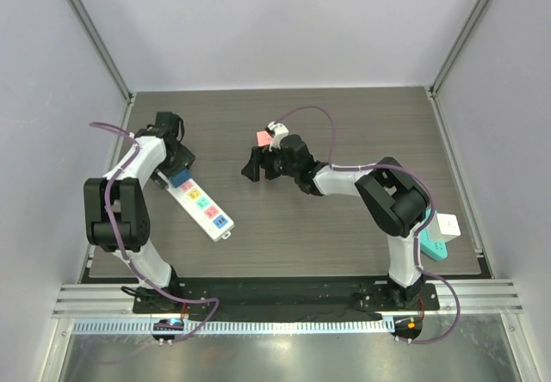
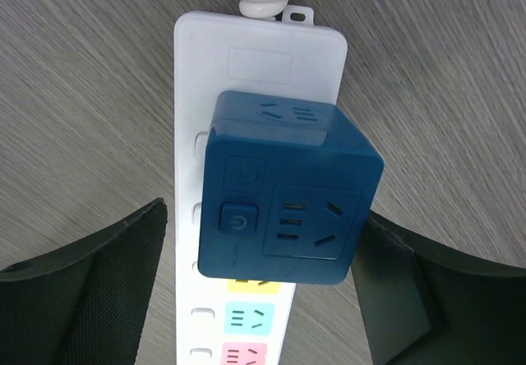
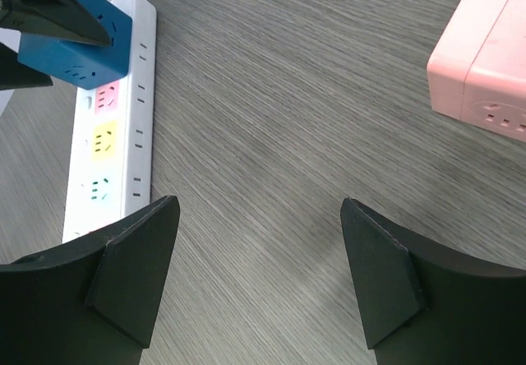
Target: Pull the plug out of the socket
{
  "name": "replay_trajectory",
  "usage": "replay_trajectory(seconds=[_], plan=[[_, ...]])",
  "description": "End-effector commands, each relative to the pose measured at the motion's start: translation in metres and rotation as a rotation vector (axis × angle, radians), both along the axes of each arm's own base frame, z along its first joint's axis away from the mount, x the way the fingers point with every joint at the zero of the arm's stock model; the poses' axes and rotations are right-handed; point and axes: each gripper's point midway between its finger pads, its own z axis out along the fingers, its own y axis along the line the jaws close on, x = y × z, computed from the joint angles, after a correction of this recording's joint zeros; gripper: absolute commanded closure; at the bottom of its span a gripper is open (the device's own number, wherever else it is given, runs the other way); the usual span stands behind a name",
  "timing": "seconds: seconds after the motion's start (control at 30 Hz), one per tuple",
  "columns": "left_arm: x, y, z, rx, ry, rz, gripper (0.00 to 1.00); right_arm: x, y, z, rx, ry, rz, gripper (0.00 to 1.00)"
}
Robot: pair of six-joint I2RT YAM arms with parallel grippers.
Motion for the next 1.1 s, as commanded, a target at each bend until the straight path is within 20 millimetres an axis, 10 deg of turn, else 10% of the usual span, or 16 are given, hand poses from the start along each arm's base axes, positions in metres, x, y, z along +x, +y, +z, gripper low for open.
replay_trajectory(seconds=[0.0,0.53,1.07], plan=[[0.016,0.007,0.01,0.003,-0.057,0.01,0.15,0.006,0.011,0.013,0.017,-0.051,0.023,0.15],[0.005,0.01,0.007,0.003,-0.013,-0.136,1.0,-0.031,0.086,0.013,0.11,-0.006,0.309,0.14],[-0.014,-0.013,0.049,-0.045,-0.216,-0.345,1.0,-0.061,0.152,-0.012,0.275,0.171,0.447,0.15]])
